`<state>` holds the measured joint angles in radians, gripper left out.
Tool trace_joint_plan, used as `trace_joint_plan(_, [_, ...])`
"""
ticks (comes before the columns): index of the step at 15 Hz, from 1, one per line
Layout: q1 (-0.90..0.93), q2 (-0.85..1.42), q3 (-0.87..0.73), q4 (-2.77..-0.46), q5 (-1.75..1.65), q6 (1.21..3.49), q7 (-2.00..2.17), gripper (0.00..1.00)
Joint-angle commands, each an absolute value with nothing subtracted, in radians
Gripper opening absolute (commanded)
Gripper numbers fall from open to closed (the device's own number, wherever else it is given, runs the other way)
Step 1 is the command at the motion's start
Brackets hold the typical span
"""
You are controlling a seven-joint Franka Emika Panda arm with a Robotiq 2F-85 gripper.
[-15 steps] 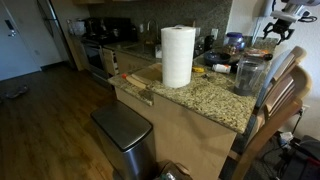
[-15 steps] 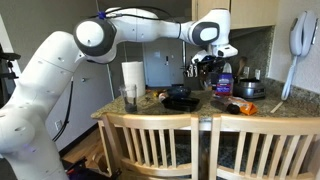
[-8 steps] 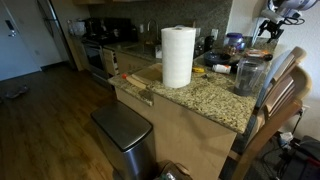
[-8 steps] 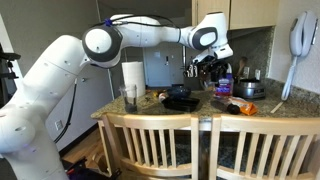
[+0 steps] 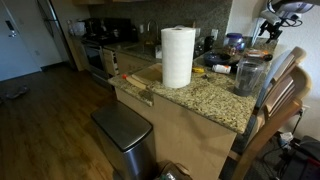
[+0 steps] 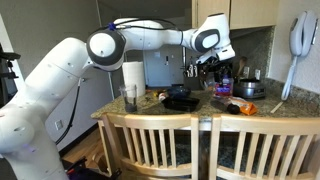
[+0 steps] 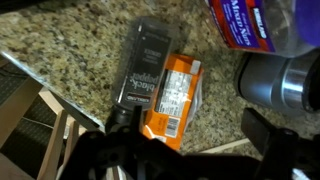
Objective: Put the spice container in the black bowl
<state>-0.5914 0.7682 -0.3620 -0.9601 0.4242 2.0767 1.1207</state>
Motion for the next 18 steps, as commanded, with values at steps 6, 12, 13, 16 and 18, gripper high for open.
trace_joint_plan(6, [-0.561,0.844,-0.406,-0.956,0.318,2.155,1.342,1.0])
trace_joint_plan(12, [-0.597,0.837,-0.342,-0.928,0.336,2.006,1.188,1.0])
trace_joint_plan(13, [-0.599,0.84,-0.337,-0.921,0.338,1.975,1.159,1.0])
trace_joint_plan(16, [-0.572,0.845,-0.363,-0.94,0.321,1.997,1.188,1.0])
trace_joint_plan(18, [-0.572,0.845,-0.361,-0.94,0.321,1.991,1.179,1.0])
